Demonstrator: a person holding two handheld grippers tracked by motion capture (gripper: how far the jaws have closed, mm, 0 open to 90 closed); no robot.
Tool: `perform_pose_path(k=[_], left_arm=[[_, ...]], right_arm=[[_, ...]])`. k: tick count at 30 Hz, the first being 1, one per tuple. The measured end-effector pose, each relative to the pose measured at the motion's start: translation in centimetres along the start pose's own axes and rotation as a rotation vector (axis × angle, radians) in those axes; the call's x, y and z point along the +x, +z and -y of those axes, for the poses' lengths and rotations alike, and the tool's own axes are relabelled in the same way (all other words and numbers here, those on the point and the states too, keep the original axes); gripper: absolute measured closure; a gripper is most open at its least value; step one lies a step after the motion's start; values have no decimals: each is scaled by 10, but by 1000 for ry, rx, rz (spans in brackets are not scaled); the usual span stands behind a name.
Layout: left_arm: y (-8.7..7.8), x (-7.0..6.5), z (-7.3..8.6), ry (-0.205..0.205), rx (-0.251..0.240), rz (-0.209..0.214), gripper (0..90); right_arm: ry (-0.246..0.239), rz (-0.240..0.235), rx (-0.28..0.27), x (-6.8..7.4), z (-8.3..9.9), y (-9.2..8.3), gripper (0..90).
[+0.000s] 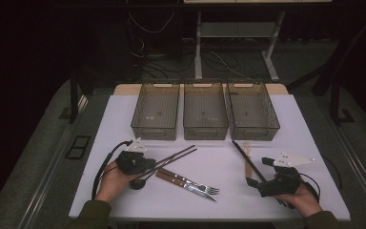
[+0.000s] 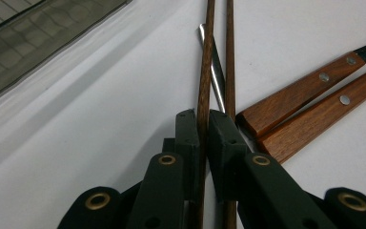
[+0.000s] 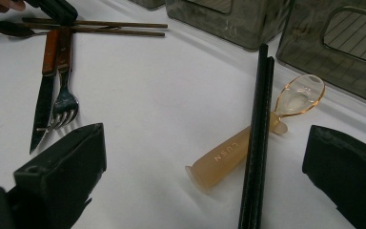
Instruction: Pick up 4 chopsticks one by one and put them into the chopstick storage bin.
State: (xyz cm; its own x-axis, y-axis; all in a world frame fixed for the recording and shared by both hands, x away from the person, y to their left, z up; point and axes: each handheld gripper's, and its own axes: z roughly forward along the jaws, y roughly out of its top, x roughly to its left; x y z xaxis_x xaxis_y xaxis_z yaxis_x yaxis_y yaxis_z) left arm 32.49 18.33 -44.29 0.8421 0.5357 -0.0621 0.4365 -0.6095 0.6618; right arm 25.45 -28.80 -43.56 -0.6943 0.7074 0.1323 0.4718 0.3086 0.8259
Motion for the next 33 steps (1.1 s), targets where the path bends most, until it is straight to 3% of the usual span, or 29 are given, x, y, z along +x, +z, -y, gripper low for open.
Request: perform_pose_path(k=[17, 33], left_arm=[[-1, -1, 0, 15, -5, -12, 838], [-12, 0, -2, -10, -27, 0, 839]], right_arm=[[1, 0, 0, 0, 0, 0, 10], [3, -1, -2, 0, 0, -1, 10]])
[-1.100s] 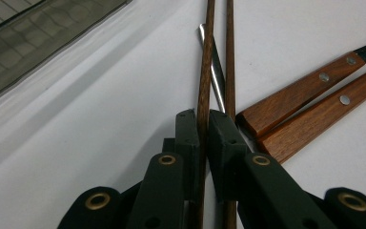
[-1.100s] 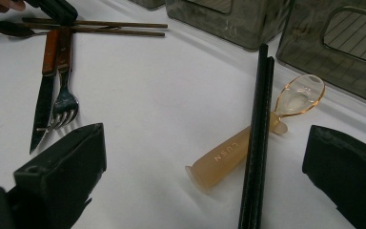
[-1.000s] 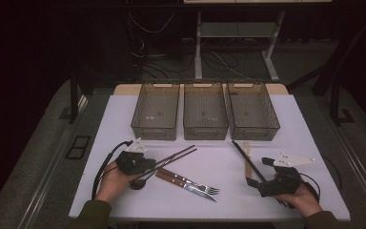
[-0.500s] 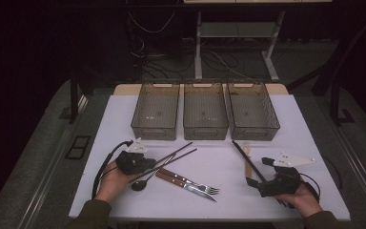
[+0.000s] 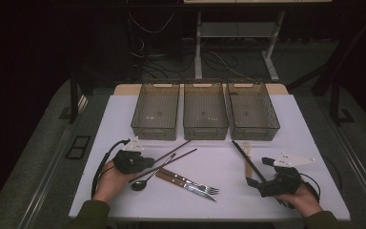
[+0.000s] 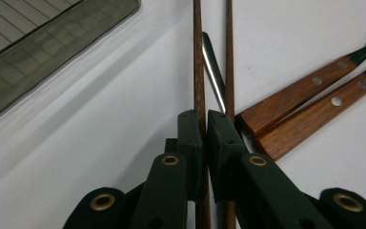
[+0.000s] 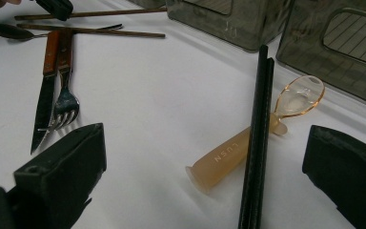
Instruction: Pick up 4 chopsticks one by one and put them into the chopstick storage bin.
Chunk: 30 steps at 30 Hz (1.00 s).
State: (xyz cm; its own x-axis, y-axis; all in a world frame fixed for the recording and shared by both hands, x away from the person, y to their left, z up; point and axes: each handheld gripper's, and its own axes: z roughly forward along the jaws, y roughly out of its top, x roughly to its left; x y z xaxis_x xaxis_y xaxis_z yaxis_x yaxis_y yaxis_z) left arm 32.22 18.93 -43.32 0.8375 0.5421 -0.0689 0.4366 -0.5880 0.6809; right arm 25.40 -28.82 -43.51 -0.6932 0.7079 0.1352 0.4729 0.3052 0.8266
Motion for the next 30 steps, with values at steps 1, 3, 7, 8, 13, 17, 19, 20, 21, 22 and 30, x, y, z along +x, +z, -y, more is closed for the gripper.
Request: perform_pose_path(k=[1, 3, 7, 8, 13, 17, 19, 20, 21, 22, 30], left_arm=[[-1, -1, 0, -3, 1, 2, 839], [-3, -1, -1, 1, -1, 4, 838], [-6, -4, -2, -10, -13, 11, 838], [-7, -5, -2, -9, -17, 13, 839], [-11, -8, -4, -17, -20, 23, 838], [-13, -11, -6, -16, -18, 25, 838], [-15, -11, -8, -10, -23, 25, 838], [-16, -12, -8, -18, -25, 23, 838], [-16, -12, -8, -22, -27, 20, 838], [-16, -12, -9, -27, -30, 20, 838], [-20, -8, -10, -45, -48, 18, 838]], right_arm=[[0, 0, 0, 0, 0, 0, 10], [0, 0, 0, 0, 0, 0, 10], [-2, 0, 0, 0, 0, 0, 10], [-3, 0, -1, 0, 0, 0, 10], [5, 2, -2, 0, 0, 0, 9], [3, 6, -2, 0, 1, 0, 9], [1, 7, -2, 0, 1, 1, 9], [-4, 4, -1, 0, 1, 2, 9], [-7, 3, -1, 0, 1, 2, 9], [-9, 3, -2, 0, 1, 2, 10], [0, 4, -4, 0, 1, 1, 9]])
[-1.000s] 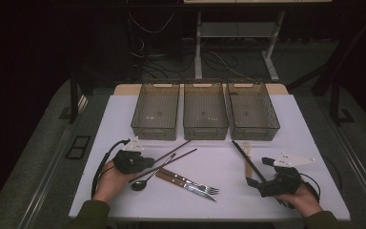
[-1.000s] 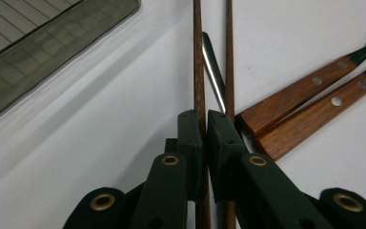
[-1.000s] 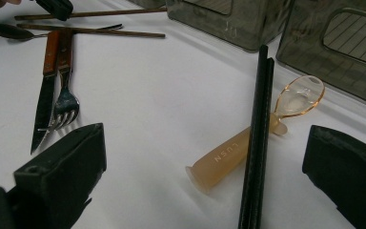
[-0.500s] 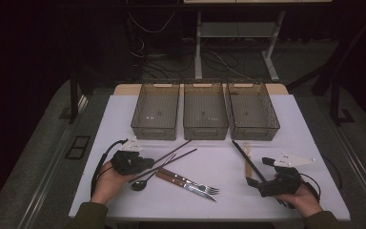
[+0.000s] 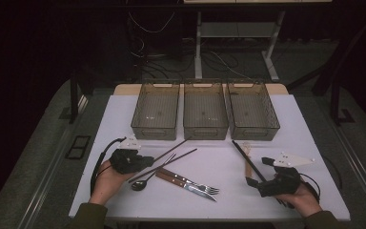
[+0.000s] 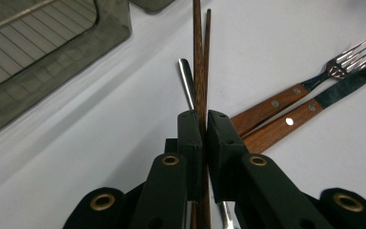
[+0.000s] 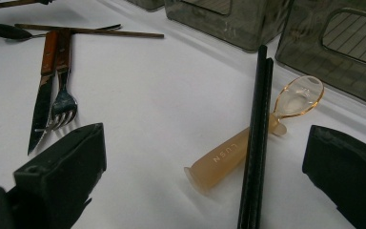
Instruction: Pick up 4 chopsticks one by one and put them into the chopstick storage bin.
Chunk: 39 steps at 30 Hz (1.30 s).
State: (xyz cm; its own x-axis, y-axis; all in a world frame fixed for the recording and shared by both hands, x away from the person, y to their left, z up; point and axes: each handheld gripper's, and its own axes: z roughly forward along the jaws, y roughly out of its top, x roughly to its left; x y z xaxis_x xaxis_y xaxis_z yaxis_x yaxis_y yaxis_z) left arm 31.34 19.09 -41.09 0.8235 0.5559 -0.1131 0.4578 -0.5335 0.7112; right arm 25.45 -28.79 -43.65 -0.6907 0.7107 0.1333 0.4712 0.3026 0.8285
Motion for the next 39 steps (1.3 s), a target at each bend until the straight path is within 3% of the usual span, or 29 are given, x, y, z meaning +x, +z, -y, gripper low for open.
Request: perform_pose_path(k=[14, 23, 39], left_arm=[[-13, 6, -13, -26, -71, -7, 838], [-18, 13, -30, -41, -124, -9, 838], [-10, 27, -58, -65, -140, -67, 838]], right_arm=[[-2, -4, 2, 0, 0, 0, 9], [-1, -3, -1, -1, 0, 0, 9], [8, 0, -4, -1, 0, -1, 9]])
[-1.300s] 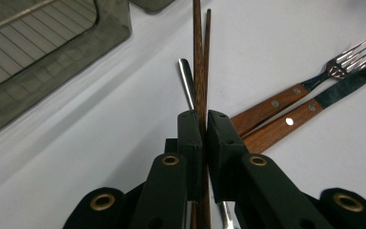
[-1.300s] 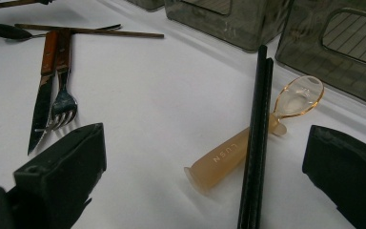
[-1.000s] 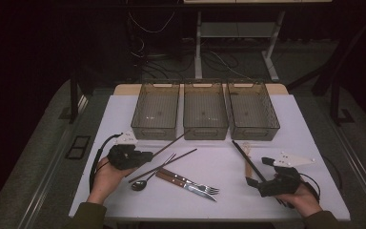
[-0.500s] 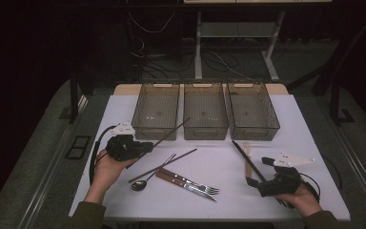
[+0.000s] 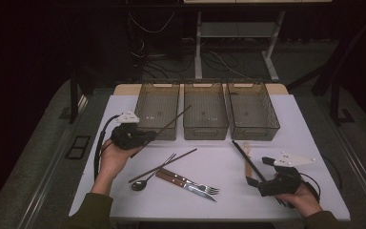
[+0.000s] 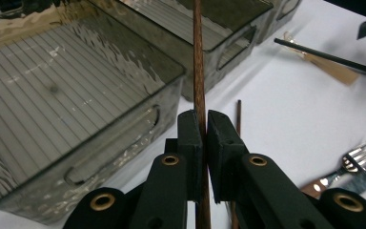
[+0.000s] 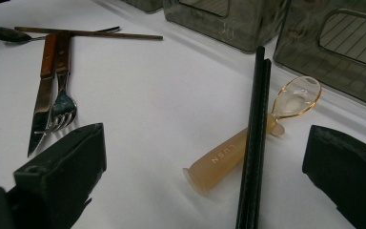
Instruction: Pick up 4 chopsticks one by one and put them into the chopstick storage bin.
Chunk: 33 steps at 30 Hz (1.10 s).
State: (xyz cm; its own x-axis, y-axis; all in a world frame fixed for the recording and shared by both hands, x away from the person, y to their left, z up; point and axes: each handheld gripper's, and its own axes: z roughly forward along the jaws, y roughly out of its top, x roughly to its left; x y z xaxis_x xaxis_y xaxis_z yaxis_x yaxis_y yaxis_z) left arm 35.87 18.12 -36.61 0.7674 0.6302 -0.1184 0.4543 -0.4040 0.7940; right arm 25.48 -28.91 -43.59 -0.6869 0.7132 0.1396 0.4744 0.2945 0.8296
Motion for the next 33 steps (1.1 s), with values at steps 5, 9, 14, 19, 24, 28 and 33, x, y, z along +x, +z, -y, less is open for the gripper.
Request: perform_pose_path(k=[5, 9, 14, 19, 24, 28, 33], left_arm=[[3, 7, -13, 6, 9, -21, 838], [5, 13, -23, 2, 1, -34, 838], [13, 21, -33, 1, 6, -50, 838], [21, 29, -44, 7, 5, -74, 838], [29, 38, -55, 28, 16, -105, 838], [33, 48, -60, 7, 8, -126, 838], [39, 63, -60, -4, 15, -148, 838]], right_arm=[[0, 0, -1, 0, 0, 0, 9], [0, 0, -6, 0, 0, 0, 9], [-1, -3, -8, 0, -1, 0, 9], [0, -6, -13, 0, -1, 0, 10], [2, -7, -15, -1, -1, -1, 10], [2, -8, -15, -1, -1, -1, 9], [2, -8, -14, -1, -1, -1, 9]])
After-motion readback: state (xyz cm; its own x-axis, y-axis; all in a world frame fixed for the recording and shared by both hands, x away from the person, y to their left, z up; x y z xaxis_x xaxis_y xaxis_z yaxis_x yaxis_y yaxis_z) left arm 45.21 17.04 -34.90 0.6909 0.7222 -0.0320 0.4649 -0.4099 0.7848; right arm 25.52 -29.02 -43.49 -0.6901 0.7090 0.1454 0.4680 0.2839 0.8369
